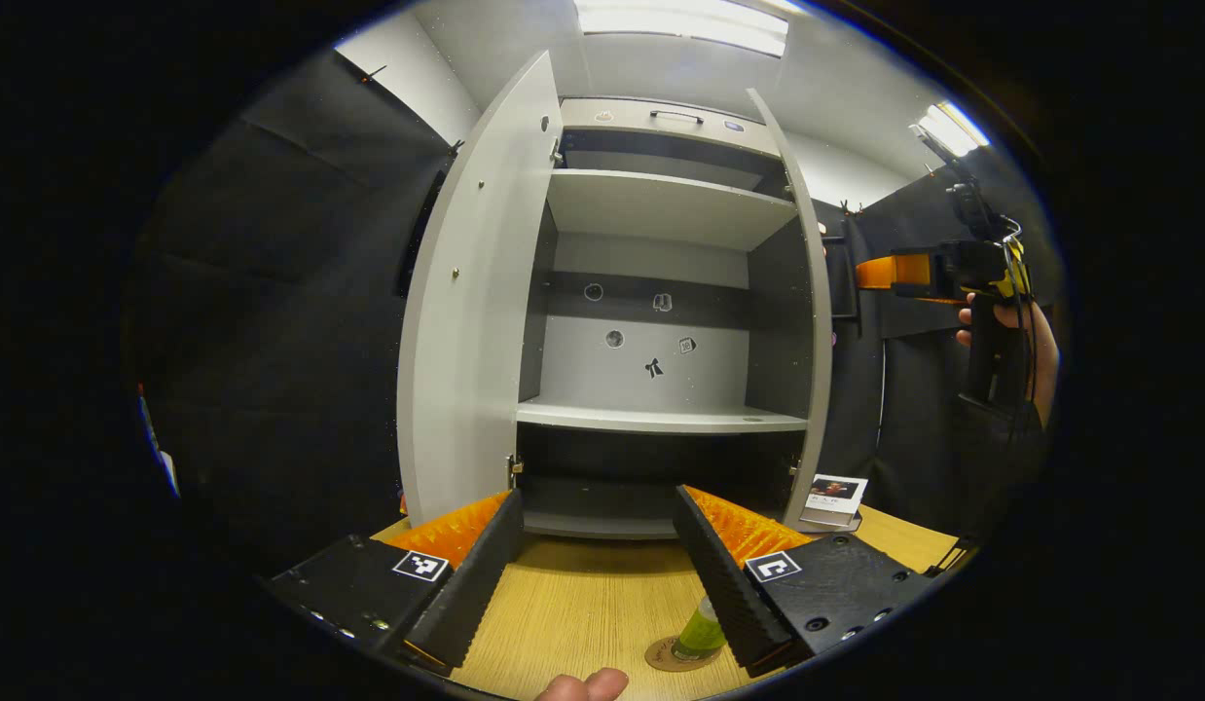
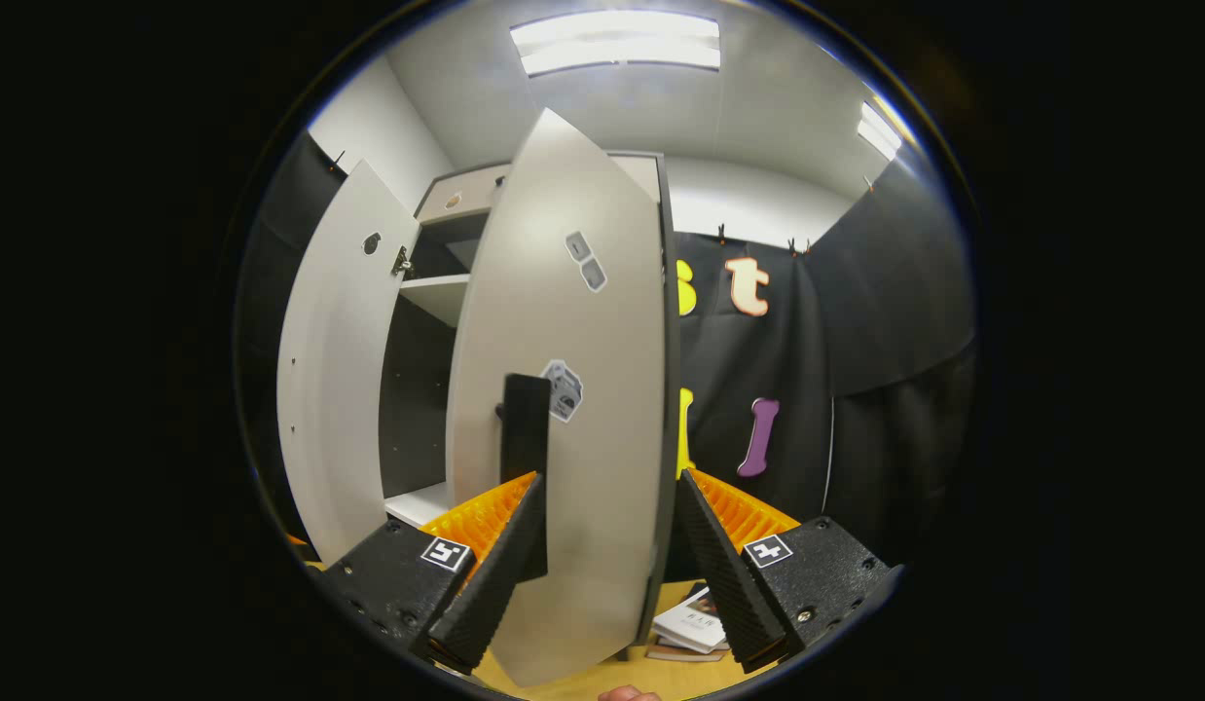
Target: Grasp the bottle in the cabinet with the left hand and place it on the coaster, then close the right door with the right hand and the left door with the left hand.
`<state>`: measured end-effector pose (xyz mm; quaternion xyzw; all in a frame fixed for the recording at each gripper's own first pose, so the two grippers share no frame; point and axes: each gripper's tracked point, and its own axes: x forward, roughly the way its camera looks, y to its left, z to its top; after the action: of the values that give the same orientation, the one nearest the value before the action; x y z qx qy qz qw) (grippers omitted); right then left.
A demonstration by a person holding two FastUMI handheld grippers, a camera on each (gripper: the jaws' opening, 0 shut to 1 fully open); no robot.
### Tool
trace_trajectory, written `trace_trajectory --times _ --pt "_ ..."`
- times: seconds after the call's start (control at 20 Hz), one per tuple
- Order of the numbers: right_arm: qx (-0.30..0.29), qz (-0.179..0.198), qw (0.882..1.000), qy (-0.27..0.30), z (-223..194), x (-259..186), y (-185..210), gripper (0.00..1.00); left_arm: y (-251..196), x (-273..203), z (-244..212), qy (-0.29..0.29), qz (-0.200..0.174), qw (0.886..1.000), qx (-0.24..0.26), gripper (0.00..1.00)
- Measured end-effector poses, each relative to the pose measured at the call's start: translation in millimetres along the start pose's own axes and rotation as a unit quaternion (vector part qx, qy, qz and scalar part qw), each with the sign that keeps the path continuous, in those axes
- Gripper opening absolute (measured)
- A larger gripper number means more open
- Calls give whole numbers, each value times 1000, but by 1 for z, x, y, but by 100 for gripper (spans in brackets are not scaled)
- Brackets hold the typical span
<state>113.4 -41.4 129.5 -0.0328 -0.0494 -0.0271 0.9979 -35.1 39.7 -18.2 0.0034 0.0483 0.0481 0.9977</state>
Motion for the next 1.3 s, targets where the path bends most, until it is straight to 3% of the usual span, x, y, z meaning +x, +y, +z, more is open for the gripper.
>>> trace_trajectory --times 0.2,0.65,0.8,1.3 --pt "18 6 1000 6 -6 -1 -1 84 5 -3 1 1 11 1000 3 95" --pt "-11 11 1000 -5 -18 -36 -10 84 -4 -2 -1 15 -1 1000 -19 95" --pt "6 21 1000 -1 -39 -59 -9 84 -4 -4 2 13 1 1000 -25 94" --pt "1 -21 998 53 -138 -98 -31 84 -8 -6 -4 29 -6 998 -46 95"
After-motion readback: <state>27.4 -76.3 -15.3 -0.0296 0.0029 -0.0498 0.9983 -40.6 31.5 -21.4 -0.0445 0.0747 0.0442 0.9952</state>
